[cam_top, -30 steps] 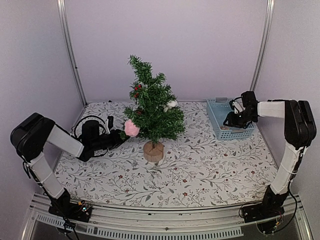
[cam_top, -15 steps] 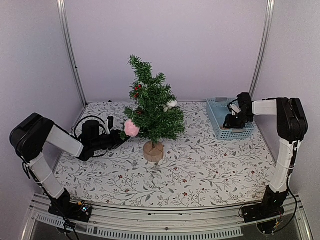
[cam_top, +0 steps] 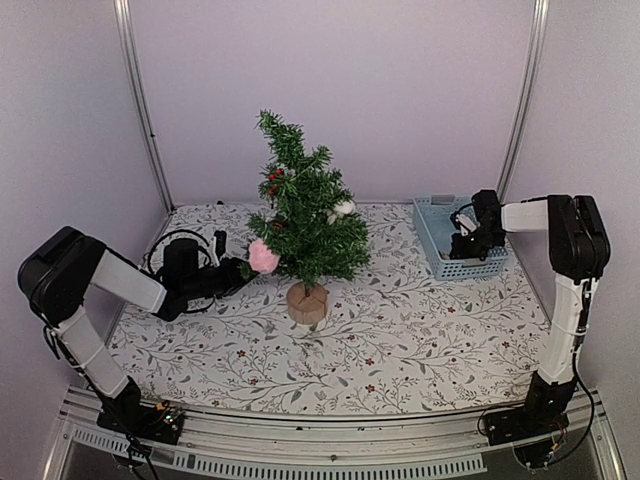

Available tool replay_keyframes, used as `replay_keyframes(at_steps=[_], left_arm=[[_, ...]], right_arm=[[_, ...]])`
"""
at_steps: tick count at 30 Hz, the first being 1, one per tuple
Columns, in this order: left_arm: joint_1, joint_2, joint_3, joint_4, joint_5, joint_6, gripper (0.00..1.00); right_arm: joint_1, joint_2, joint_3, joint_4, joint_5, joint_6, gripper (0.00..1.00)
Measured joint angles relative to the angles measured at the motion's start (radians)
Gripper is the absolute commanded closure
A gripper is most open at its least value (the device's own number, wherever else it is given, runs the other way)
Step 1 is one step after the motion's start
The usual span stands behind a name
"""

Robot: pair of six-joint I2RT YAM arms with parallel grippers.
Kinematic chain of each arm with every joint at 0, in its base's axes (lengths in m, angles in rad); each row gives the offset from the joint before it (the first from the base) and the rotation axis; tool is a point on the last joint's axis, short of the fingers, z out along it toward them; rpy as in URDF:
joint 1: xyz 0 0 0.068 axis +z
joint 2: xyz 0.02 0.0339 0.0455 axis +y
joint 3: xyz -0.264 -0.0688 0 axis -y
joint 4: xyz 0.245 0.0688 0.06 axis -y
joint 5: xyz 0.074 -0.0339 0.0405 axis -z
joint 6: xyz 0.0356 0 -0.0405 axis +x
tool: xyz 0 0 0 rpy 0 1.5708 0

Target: Decorate the small christmas tree

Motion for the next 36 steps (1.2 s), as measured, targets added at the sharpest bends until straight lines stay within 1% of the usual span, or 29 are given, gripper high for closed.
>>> replay_keyframes(at_steps=[4, 9, 13, 20, 22, 26, 28, 31, 33, 36], left_arm=[[0.005, -0.048, 0.000, -0.029, -0.010, 0.010, 0.66], [0.017, -0.159, -0.002, -0.076, -0.043, 0.041, 0.66], [0.027, -0.258, -0.016, -0.132, -0.081, 0.074, 0.66], [0.038, -0.476, -0.032, -0.286, -0.149, 0.167, 0.63], [0.039, -0.565, -0.033, -0.334, -0.163, 0.204, 0.62], [0.039, -0.715, -0.033, -0.410, -0.165, 0.286, 0.62], [0.033, -0.780, -0.032, -0.455, -0.165, 0.340, 0.62], [-0.025, -0.863, -0.032, -0.511, -0.208, 0.420, 0.60], [-0.121, -0.901, -0.023, -0.542, -0.278, 0.486, 0.58], [-0.346, -0.923, 0.019, -0.600, -0.420, 0.614, 0.56]], right_arm=[[0.000, -0.045, -0.010, 0.010, 0.000, 0.001, 1.00], [0.000, -0.203, -0.056, 0.073, -0.008, 0.005, 1.00], [0.000, -0.341, -0.090, 0.137, -0.042, 0.007, 1.00], [0.000, -0.504, -0.187, 0.225, -0.166, 0.023, 1.00], [0.004, -0.554, -0.234, 0.241, -0.216, 0.026, 1.00], [0.038, -0.655, -0.299, 0.250, -0.293, 0.032, 1.00], [0.064, -0.703, -0.324, 0.254, -0.329, 0.060, 1.00], [0.103, -0.759, -0.368, 0.268, -0.373, 0.140, 1.00], [0.134, -0.782, -0.400, 0.267, -0.383, 0.191, 1.00], [0.191, -0.809, -0.453, 0.267, -0.397, 0.272, 1.00]])
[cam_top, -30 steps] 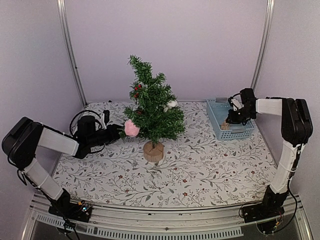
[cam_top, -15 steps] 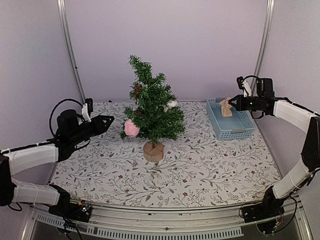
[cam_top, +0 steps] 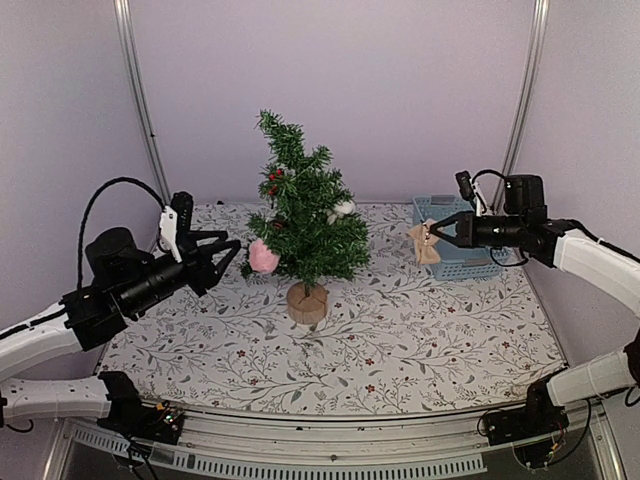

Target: Decorate the small christmas tree

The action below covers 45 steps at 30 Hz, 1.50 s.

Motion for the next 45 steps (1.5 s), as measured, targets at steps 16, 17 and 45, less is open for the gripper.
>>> replay_keyframes(at_steps=[16, 17, 45], left_arm=[[-0.709, 0.588, 0.393, -0.091, -0.523, 0.618, 0.59], [-0.717, 0.605, 0.397, -0.091, -0.526, 0.626, 0.59], [-0.709, 1.015, 0.666, -0.237, -0.595, 0.828, 1.00]], right_arm=[[0.313, -0.040, -0.119, -0.035, 0.044, 0.309, 1.00], [0.323, -0.040, -0.125, -0.034, 0.047, 0.321, 1.00], [0.446, -0.010, -0.173, 0.074, 0.062, 0.486, 0.99]])
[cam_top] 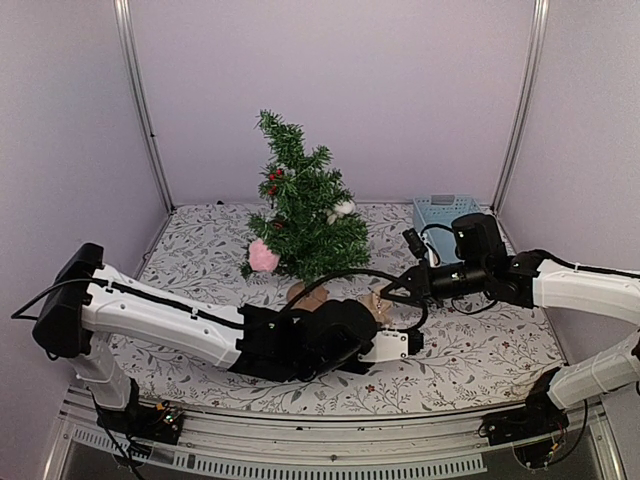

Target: Decorate the small christmas tree

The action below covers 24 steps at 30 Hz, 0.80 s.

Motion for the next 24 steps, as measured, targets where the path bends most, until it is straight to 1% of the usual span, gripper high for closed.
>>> replay_keyframes(at_steps=[1, 3, 4, 6, 8, 10, 13, 17, 21, 24], left_arm=[[0.002, 0.000, 0.000, 0.001, -0.008, -0.001, 1.00], [0.004, -0.002, -0.002, 0.010, -0.021, -0.003, 1.00], [0.005, -0.006, -0.007, 0.019, -0.023, -0.007, 1.00], [0.008, -0.029, -0.032, 0.041, -0.016, -0.024, 1.00], [0.014, -0.082, -0.079, 0.064, 0.007, -0.052, 1.00], [0.030, -0.159, -0.135, 0.094, 0.042, -0.094, 1.00], [0.072, -0.285, -0.217, 0.156, 0.109, -0.166, 1.00], [0.142, -0.460, -0.337, 0.283, 0.228, -0.276, 1.00], [0.187, -0.613, -0.464, 0.430, 0.347, -0.380, 1.00], [0.207, -0.679, -0.524, 0.517, 0.417, -0.439, 1.00]], right_arm=[[0.000, 0.000, 0.000, 0.001, 0.000, 0.000, 0.95], [0.000, 0.000, 0.000, 0.005, 0.000, -0.003, 0.81], [0.000, 0.000, 0.000, 0.006, 0.000, -0.003, 0.72], [0.000, 0.000, -0.002, 0.014, 0.000, -0.006, 0.50], [0.001, -0.001, -0.002, 0.020, 0.002, -0.012, 0.39], [0.001, -0.010, -0.002, 0.023, 0.016, -0.028, 0.32], [0.002, -0.057, -0.007, 0.033, 0.045, -0.060, 0.27], [0.002, -0.183, -0.052, 0.109, 0.070, -0.134, 0.27], [0.002, -0.254, -0.080, 0.224, 0.024, -0.220, 0.26], [0.006, -0.254, -0.101, 0.300, -0.031, -0.266, 0.24]])
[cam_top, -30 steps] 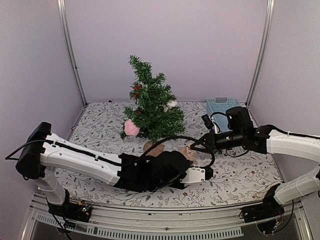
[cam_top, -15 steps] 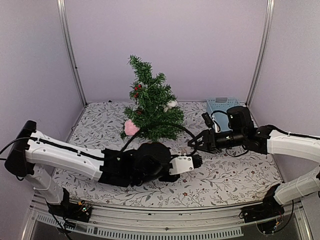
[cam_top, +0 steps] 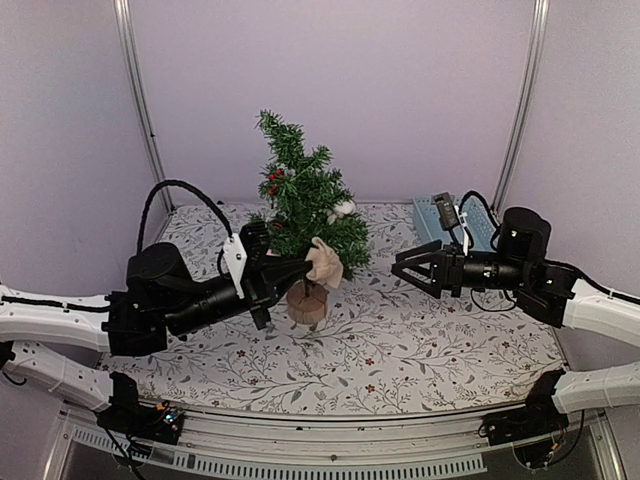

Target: Decorate the small christmas tree

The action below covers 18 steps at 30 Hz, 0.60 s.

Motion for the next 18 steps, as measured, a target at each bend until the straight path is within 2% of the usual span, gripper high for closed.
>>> replay_keyframes(at_steps=[9, 18], left_arm=[[0.014, -0.044, -0.028, 0.138, 0.217, -0.090, 1.00], [0.044, -0.049, -0.031, 0.178, 0.408, -0.137, 1.00]], right_arm=[[0.096, 0.129, 0.058, 0.101, -0.118, -0.116, 0.19], [0.162, 0.147, 0.126, 0.158, -0.251, -0.173, 0.27]])
